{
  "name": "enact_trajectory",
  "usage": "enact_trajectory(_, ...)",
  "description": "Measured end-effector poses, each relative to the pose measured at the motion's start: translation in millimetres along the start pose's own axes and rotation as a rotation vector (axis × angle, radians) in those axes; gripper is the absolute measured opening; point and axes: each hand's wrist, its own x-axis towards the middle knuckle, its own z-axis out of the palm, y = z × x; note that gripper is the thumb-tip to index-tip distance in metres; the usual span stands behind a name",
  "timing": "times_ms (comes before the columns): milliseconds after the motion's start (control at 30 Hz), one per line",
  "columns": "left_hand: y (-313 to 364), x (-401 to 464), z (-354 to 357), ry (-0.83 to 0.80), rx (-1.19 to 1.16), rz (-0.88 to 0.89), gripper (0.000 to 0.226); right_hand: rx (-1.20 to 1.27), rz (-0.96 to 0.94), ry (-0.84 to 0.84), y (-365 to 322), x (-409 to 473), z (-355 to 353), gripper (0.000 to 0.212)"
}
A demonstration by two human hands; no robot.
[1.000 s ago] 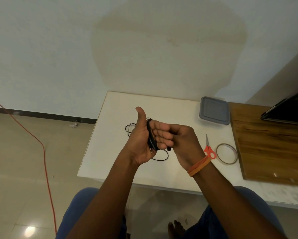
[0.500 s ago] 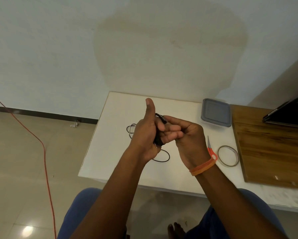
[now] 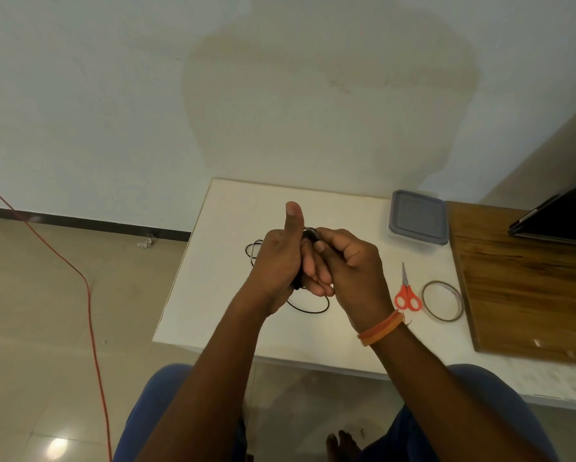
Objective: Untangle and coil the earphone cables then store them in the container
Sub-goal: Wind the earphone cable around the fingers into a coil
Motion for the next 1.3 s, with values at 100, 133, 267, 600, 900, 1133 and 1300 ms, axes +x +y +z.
enact_trajectory(100,-1,4,4,0.169,-0.072,0.000,0.076,0.039,0.014,0.041,-1,-1,-1,0.023)
enact_trajectory(133,-2,6,4,0.226,-0.081,-0.001,0.076,0.048,0.019,0.032,-2,-1,-1,0.022)
enact_trajectory(267,-9,8,7,0.393,-0.132,0.027,0.072,0.060,0.070,0.051,-3,-3,5,0.026)
enact_trajectory(600,-32,7,34,0.581,0.118,0.336,0.046,0.012,0.062,0.159,-2,-5,16,0.025)
enact_trajectory(900,-25,6,26,0.348,-0.301,-0.045,0.052,0.036,0.063,0.072,-4,-10,24,0.029)
enact_trajectory(1133,-21,6,12,0.374,-0.411,-0.114,0.054,-0.184,-0.074,-0.149,-7,-17,23,0.033)
enact_trajectory(1300,-26,3,12,0.289,-0.382,-0.085,0.057,-0.418,-0.146,-0.203,-6,-11,11,0.030)
